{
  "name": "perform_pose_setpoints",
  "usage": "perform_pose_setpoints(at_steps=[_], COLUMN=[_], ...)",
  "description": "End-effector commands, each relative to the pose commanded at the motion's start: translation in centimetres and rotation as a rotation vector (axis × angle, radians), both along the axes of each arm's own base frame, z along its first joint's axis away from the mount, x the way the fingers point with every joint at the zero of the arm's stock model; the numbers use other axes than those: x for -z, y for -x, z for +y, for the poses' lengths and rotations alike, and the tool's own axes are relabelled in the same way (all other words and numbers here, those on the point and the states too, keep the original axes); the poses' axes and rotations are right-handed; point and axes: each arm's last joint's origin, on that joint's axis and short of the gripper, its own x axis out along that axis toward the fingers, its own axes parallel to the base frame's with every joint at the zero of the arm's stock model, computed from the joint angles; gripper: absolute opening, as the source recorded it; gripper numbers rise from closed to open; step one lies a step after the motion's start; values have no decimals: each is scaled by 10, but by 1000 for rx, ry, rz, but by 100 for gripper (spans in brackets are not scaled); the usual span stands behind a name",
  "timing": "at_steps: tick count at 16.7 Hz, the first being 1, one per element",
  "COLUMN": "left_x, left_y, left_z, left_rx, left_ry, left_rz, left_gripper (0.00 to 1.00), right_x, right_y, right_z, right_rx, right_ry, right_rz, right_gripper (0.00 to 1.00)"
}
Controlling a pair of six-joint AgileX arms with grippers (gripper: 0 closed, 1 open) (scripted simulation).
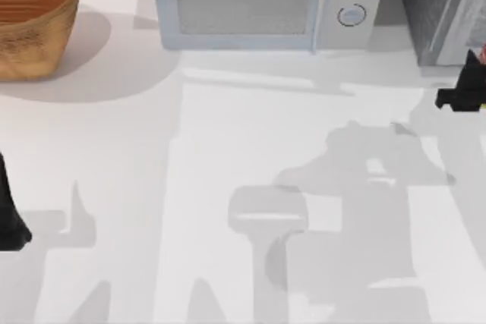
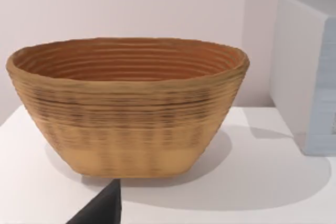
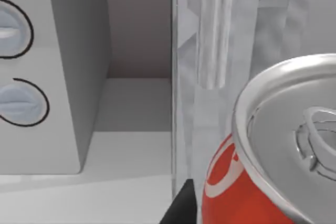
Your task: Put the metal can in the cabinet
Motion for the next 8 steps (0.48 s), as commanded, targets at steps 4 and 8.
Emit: perform_pose_setpoints(at_steps=[4,8], left_x=[0,0], left_y=[0,0], left_z=[0,0], left_rx=[0,0], left_ry=[0,0], left_rz=[0,0], left_gripper=[100,100], right_x=[-27,-47], right_y=[6,13], right_z=[-1,-2], right_rx=[1,2], right_ry=[3,4], right_rz=[17,24], right_gripper=[0,0])
